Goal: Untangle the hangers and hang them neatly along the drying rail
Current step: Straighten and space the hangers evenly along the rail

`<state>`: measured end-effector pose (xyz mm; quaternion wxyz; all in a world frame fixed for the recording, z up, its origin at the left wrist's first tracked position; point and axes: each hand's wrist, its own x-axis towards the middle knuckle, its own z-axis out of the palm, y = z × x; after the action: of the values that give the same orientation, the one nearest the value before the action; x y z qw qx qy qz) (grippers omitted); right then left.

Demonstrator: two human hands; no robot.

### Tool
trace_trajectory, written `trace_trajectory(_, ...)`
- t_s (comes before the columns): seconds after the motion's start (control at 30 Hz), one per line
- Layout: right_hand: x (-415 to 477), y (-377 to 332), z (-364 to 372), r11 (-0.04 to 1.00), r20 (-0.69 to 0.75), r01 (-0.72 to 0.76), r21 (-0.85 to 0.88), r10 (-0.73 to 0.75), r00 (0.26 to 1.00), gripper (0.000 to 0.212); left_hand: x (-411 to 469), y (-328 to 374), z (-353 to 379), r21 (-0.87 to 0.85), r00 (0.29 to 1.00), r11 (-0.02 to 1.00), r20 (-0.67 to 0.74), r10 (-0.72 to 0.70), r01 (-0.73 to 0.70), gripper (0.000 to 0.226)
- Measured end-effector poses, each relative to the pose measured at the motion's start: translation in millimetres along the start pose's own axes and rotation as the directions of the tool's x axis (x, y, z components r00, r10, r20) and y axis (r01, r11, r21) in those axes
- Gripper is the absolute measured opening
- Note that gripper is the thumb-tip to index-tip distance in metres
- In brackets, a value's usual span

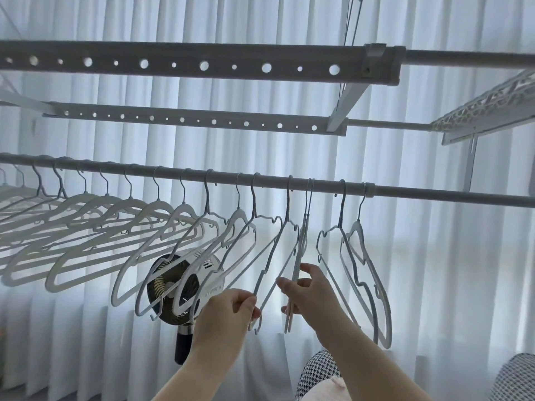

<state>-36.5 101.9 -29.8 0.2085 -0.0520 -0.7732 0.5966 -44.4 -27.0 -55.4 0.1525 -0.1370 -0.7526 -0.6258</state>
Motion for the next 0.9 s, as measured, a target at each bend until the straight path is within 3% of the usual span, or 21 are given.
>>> trace_trajectory(0.1,2,0,3,1.0,0.03,0.003,0.009,-0.004,1.0,0.054,1,0,-4,-0.015,1.0,1.0,0.015,-0.005,0.005,0.025)
trace_trajectory(0.3,6,0,12,0.999,0.075,0.022,0.035,-0.025,0.997,0.052,5,7,-8,0.001,0.984,0.999,0.173,-0.053,0.054,0.027)
trace_trajectory(0.63,9,6,5,0.998,0.057,0.027,0.062,-0.03,0.998,0.055,12,8,-8,-0.102,0.987,0.985,0.094,-0.132,0.141,0.028)
trace_trajectory(0.9,12,5,7,0.996,0.028,0.015,0.088,-0.018,0.999,0.039,12,0,-11,-0.103,0.987,0.983,0.076,-0.142,0.15,0.028)
